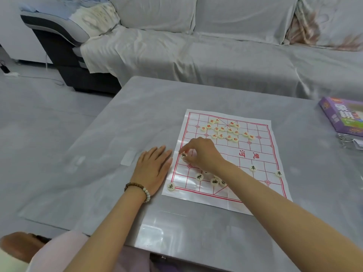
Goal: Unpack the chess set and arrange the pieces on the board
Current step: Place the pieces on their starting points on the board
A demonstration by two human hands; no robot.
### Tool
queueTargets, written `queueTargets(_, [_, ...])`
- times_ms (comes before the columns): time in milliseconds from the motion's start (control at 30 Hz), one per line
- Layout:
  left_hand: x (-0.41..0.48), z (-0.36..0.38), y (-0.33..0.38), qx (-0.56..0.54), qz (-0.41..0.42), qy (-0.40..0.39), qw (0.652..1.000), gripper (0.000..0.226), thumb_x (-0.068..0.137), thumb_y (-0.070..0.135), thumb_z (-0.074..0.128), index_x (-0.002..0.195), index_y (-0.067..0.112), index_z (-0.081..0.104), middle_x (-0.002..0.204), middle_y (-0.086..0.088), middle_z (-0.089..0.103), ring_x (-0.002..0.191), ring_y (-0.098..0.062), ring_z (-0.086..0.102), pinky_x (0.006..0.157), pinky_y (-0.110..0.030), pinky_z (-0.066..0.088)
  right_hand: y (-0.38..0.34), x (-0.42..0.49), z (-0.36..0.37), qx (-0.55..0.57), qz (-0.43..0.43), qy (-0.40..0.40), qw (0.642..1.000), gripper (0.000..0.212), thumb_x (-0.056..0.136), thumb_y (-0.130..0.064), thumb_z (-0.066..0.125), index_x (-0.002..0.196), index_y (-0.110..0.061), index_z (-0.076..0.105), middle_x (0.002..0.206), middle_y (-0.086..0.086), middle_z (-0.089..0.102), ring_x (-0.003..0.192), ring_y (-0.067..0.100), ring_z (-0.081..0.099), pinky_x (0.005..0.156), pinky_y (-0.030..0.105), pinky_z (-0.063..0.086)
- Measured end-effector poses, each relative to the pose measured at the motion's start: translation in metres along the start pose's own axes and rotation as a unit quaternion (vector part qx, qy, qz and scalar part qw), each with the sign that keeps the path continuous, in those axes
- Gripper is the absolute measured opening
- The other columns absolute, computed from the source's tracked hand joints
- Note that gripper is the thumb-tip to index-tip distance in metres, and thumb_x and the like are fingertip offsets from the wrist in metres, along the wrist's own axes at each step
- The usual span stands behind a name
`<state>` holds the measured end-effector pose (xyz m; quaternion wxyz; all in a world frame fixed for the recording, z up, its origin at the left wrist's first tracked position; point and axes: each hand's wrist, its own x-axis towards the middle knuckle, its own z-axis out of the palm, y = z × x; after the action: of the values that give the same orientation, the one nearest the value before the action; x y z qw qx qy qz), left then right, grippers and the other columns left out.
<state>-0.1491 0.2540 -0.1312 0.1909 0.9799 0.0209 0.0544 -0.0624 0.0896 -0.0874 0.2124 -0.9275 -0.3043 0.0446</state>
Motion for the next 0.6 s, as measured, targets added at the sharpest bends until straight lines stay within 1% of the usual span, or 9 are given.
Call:
queueTargets(100, [0.000, 0.000, 0.000, -0.013, -0.006, 0.005, 1.000, 0.079, 0.079, 0.060, -0.007, 0.142, 0.031, 0.031, 0.152, 0.009, 0.024, 0.141, -0.011, 0.014, 0.116, -0.031, 0.003, 0.004, -0.001, 0.004, 0.036, 0.008, 0.028, 0.999, 0.031, 0.082, -0.033, 0.068, 0.113, -0.029, 0.066, 0.105, -0.009, 0.068, 0.102, 0.014, 0.056, 0.098, 0.036, 0.036])
queueTargets(200, [-0.001, 0.000, 0.000, -0.022, -0.009, 0.010, 1.000, 0.078, 0.080, 0.060, -0.007, 0.141, 0.032, 0.032, 0.152, 0.010, 0.025, 0.141, -0.010, 0.015, 0.117, -0.032, 0.004, 0.003, -0.001, 0.008, -0.008, 0.032, 0.059, 0.998, 0.035, 0.080, -0.046, 0.068, 0.108, -0.026, 0.065, 0.100, -0.008, 0.066, 0.097, 0.013, 0.054, 0.095, 0.032, 0.032])
queueTargets(233, [-0.001, 0.000, 0.000, -0.023, -0.010, 0.010, 1.000, 0.078, 0.080, 0.060, -0.007, 0.141, 0.032, 0.033, 0.152, 0.010, 0.025, 0.141, -0.010, 0.015, 0.117, -0.032, 0.004, 0.002, -0.001, 0.010, -0.026, 0.037, 0.064, 0.997, 0.034, 0.079, -0.048, 0.067, 0.105, -0.026, 0.065, 0.099, -0.008, 0.065, 0.096, 0.013, 0.053, 0.095, 0.031, 0.031])
queueTargets(300, [0.000, 0.000, 0.001, -0.024, -0.010, 0.008, 1.000, 0.079, 0.079, 0.060, -0.007, 0.142, 0.032, 0.032, 0.152, 0.010, 0.024, 0.141, -0.009, 0.014, 0.117, -0.032, 0.004, 0.001, 0.001, 0.012, -0.032, 0.039, 0.065, 0.997, 0.029, 0.082, -0.045, 0.065, 0.104, -0.027, 0.066, 0.099, -0.007, 0.064, 0.096, 0.013, 0.052, 0.095, 0.031, 0.032])
queueTargets(367, [-0.001, 0.000, 0.001, -0.021, -0.009, 0.008, 1.000, 0.078, 0.080, 0.060, -0.007, 0.142, 0.032, 0.032, 0.152, 0.010, 0.024, 0.141, -0.009, 0.014, 0.117, -0.032, 0.004, 0.001, 0.002, 0.012, -0.011, 0.034, 0.053, 0.998, 0.026, 0.085, -0.039, 0.064, 0.108, -0.029, 0.067, 0.101, -0.006, 0.063, 0.097, 0.014, 0.052, 0.097, 0.033, 0.032])
queueTargets(433, [-0.001, 0.000, 0.000, -0.022, -0.008, 0.011, 1.000, 0.078, 0.080, 0.060, -0.007, 0.141, 0.032, 0.032, 0.152, 0.010, 0.025, 0.141, -0.009, 0.015, 0.117, -0.032, 0.004, 0.001, 0.001, 0.011, -0.001, 0.027, 0.041, 0.999, 0.028, 0.086, -0.036, 0.064, 0.113, -0.030, 0.065, 0.103, -0.005, 0.063, 0.099, 0.015, 0.051, 0.096, 0.033, 0.030])
queueTargets(500, [-0.001, 0.000, 0.001, -0.026, -0.008, 0.012, 1.000, 0.078, 0.080, 0.060, -0.007, 0.141, 0.032, 0.033, 0.151, 0.010, 0.026, 0.141, -0.010, 0.015, 0.117, -0.031, 0.004, 0.001, 0.001, 0.011, -0.001, 0.029, 0.042, 0.999, 0.032, 0.085, -0.039, 0.064, 0.115, -0.030, 0.064, 0.105, -0.006, 0.063, 0.101, 0.015, 0.051, 0.096, 0.032, 0.029])
queueTargets(600, [-0.001, 0.000, 0.000, -0.022, -0.008, 0.009, 1.000, 0.078, 0.080, 0.060, -0.007, 0.141, 0.032, 0.032, 0.151, 0.010, 0.025, 0.141, -0.009, 0.015, 0.117, -0.031, 0.004, 0.001, 0.002, 0.013, -0.007, 0.039, 0.058, 0.998, 0.029, 0.083, -0.041, 0.066, 0.109, -0.028, 0.066, 0.105, -0.007, 0.064, 0.100, 0.014, 0.052, 0.095, 0.032, 0.030])
